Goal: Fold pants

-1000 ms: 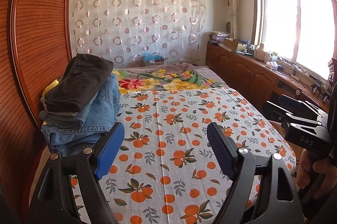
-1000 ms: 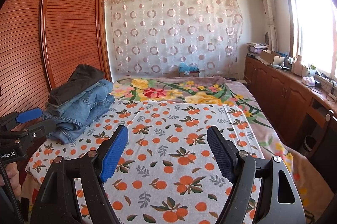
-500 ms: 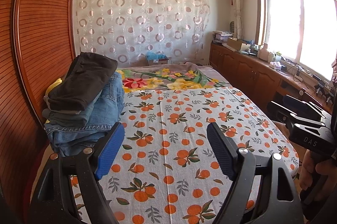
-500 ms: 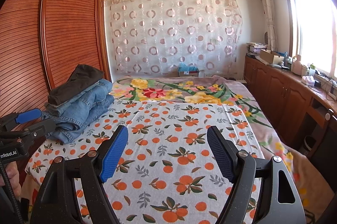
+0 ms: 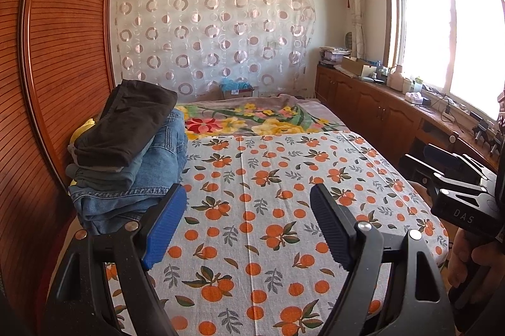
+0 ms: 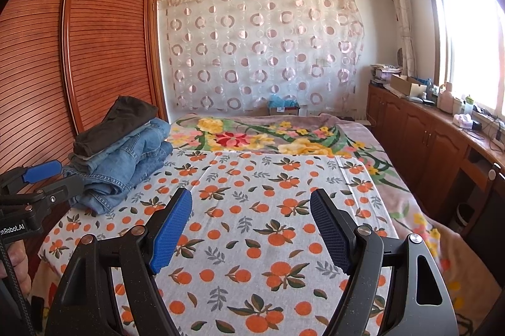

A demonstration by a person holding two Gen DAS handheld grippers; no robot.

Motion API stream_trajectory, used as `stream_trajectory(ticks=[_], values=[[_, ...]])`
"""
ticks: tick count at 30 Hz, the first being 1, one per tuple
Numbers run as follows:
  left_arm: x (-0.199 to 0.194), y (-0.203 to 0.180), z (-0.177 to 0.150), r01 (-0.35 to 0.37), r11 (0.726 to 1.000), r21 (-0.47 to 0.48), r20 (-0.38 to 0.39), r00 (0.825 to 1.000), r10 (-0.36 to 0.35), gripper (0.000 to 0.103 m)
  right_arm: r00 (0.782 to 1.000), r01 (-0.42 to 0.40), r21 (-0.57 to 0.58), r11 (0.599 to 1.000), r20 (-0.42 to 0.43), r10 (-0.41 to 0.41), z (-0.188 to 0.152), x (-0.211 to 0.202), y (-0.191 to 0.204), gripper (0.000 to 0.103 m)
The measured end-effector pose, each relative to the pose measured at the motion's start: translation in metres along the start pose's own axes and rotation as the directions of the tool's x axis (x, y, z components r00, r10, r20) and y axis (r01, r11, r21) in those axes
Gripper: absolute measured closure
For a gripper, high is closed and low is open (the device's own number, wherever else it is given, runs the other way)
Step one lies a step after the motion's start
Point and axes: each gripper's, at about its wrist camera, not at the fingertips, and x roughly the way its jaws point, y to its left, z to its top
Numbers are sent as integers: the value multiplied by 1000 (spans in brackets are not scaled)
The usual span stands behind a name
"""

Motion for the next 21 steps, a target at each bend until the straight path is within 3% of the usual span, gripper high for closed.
stream_trajectory(ticks=[21], values=[[0,0,-1,0,1000,2,1,1000,0,22,1000,1,0,1000,5,-1,-4,0,-1,24]])
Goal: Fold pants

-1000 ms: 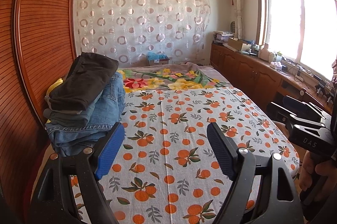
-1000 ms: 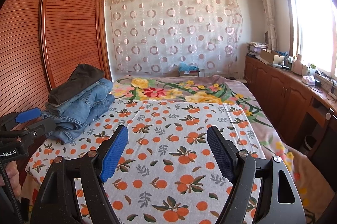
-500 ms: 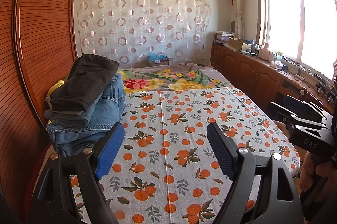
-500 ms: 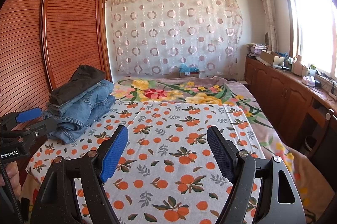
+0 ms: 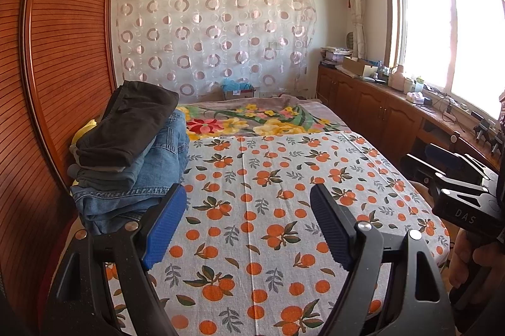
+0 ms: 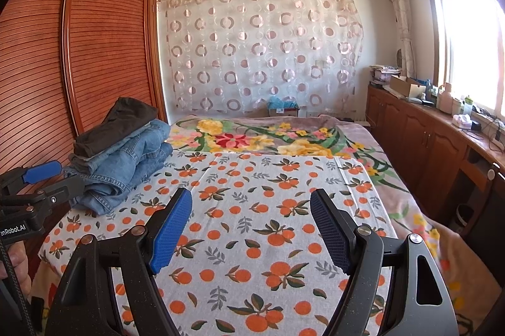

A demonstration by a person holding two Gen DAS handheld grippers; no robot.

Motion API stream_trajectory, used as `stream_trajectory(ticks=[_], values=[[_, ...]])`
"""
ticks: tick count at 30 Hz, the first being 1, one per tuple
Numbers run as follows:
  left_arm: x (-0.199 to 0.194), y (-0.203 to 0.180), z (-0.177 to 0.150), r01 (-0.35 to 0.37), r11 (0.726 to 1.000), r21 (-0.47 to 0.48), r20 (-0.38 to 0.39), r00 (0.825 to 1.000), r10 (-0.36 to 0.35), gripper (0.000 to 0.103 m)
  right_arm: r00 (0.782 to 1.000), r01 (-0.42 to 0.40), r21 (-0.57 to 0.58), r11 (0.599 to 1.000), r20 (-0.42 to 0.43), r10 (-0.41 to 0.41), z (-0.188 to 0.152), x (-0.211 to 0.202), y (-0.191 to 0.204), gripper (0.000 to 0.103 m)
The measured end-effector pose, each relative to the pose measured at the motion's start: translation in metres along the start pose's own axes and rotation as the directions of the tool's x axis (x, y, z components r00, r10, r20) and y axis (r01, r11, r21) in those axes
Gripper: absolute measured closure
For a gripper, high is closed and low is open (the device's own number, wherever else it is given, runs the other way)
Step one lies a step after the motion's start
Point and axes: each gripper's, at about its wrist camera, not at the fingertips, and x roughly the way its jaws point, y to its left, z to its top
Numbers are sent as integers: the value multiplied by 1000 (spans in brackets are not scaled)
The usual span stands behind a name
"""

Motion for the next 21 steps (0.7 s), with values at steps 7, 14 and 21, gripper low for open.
stream_trajectory(ticks=[7,14,21], values=[[0,0,0,-2,1000,-1,1,1000,2,22,1000,0,0,1000,0,0,0,0,0,24],[0,1,0,-2,1000,0,2,1000,2,22,1000,1,-1,1000,0,-1,-1,0,0,24],[0,1,0,-5,1000,-1,1,1000,5,22,1000,1,-2,1000,0,-1,-1,0,0,24]])
